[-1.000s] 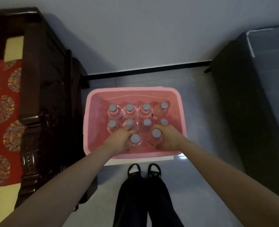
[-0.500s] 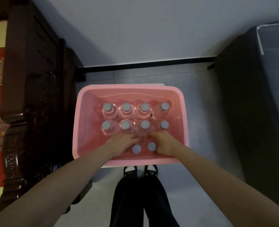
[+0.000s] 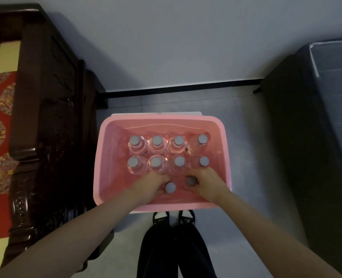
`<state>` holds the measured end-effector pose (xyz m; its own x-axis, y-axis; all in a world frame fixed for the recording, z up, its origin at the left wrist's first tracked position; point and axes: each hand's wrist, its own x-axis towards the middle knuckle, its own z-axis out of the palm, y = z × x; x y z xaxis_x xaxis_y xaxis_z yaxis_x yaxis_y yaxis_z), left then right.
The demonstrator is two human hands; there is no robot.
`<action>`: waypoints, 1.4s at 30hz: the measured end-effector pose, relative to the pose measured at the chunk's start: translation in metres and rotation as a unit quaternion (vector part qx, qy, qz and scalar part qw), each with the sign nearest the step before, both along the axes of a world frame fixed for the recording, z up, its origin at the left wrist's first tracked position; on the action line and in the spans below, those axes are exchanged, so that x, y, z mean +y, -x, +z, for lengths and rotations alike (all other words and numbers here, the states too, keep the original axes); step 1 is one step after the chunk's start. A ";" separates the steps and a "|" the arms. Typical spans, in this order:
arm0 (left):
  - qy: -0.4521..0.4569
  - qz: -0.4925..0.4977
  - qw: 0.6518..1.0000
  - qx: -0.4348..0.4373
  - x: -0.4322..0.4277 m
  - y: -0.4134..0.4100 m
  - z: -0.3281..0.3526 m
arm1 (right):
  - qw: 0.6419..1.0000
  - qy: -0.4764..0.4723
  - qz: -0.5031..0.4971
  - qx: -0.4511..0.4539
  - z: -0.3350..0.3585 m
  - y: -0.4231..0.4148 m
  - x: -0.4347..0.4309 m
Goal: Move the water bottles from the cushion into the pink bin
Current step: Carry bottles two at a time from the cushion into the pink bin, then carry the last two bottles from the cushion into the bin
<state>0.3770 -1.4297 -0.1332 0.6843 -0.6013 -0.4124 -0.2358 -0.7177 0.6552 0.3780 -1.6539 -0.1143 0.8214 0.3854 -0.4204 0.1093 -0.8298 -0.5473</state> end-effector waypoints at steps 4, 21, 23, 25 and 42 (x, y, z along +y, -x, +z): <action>0.046 0.071 0.995 0.042 -0.004 -0.001 0.004 | 0.998 0.062 0.024 -0.008 0.004 -0.001 0.002; -0.021 0.099 0.994 0.039 0.005 -0.005 0.034 | 0.999 0.037 -0.009 -0.008 0.040 -0.013 -0.012; -0.013 0.144 0.989 0.041 0.011 -0.010 0.059 | 0.997 0.017 -0.060 -0.050 0.062 -0.023 -0.017; -0.006 0.186 0.982 0.015 0.020 -0.017 0.090 | 0.989 -0.006 -0.097 -0.112 0.087 -0.035 -0.017; 0.118 0.626 0.685 -0.353 0.234 0.127 0.351 | 0.895 -0.192 0.184 -0.358 0.313 -0.023 0.273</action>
<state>0.2501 -1.1958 0.2176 0.7031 0.6473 0.2943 0.1503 -0.5399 0.8282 0.4007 -1.3806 0.1988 0.6153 0.6888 0.3835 0.7730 -0.4315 -0.4650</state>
